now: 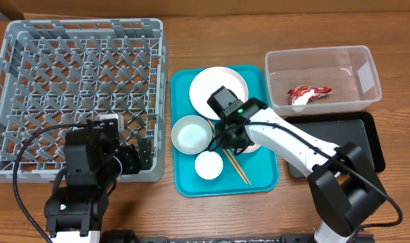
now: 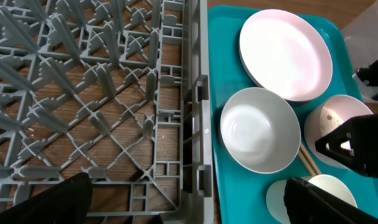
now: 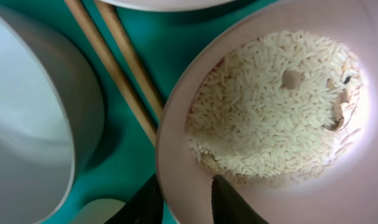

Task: Sort waste into correct bins and load items into the dishwasher
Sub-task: 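Grasp the rim of the rice bowl with the right gripper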

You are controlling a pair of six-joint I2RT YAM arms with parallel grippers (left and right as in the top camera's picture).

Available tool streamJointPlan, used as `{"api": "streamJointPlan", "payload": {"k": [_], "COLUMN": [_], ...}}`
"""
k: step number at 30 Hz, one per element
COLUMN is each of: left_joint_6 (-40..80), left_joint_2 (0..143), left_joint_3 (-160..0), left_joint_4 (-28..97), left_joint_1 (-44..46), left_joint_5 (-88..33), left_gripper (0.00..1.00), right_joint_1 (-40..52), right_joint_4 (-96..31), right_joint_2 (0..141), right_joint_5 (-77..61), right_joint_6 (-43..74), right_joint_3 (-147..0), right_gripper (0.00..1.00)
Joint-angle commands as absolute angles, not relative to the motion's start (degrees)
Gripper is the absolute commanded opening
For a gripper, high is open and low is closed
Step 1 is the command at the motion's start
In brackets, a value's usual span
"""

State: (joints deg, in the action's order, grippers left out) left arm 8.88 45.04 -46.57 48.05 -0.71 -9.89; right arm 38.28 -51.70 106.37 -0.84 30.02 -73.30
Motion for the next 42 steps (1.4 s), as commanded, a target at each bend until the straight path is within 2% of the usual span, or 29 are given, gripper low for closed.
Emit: {"api": "streamJointPlan", "payload": {"k": [1, 9, 13, 19, 31, 34, 37, 42], "left_joint_6": [9.5, 9.5, 9.5, 9.5, 9.5, 9.5, 9.4, 9.4], "left_joint_2": [45.0, 45.0, 45.0, 45.0, 45.0, 45.0, 45.0, 45.0], "left_joint_3": [-48.0, -48.0, -48.0, -48.0, -48.0, -48.0, -48.0, -48.0], "left_joint_4": [48.0, 48.0, 48.0, 48.0, 47.8, 47.8, 47.7, 47.8], "left_joint_1": [-0.4, -0.4, -0.4, -0.4, -0.4, -0.4, -0.4, -0.4], "left_joint_5": [-10.6, -10.6, -10.5, -10.5, -10.5, -10.5, -10.5, -10.5], "left_gripper": [1.0, 1.0, 1.0, 1.0, 1.0, 1.0, 1.0, 1.0], "right_joint_1": [38.6, 38.6, 38.6, 38.6, 38.6, 38.6, 38.6, 38.5], "right_joint_4": [-51.2, -52.8, -53.8, -54.5, -54.3, -54.2, -54.3, -55.7], "right_joint_2": [106.6, 106.7, 106.7, 106.7, 106.7, 106.7, 106.7, 106.6], "right_joint_5": [-1.2, -0.9, -0.8, -0.5, 0.4, 0.4, 0.4, 0.4], "right_joint_6": [30.5, 30.5, 30.5, 30.5, 33.3, 33.3, 33.3, 33.3], "right_joint_3": [-72.8, -72.7, -72.7, -72.7, -68.9, -68.2, -68.3, -69.6], "right_gripper": [0.27, 0.2, 0.2, 0.13, 0.13, 0.11, 0.04, 0.04]}}
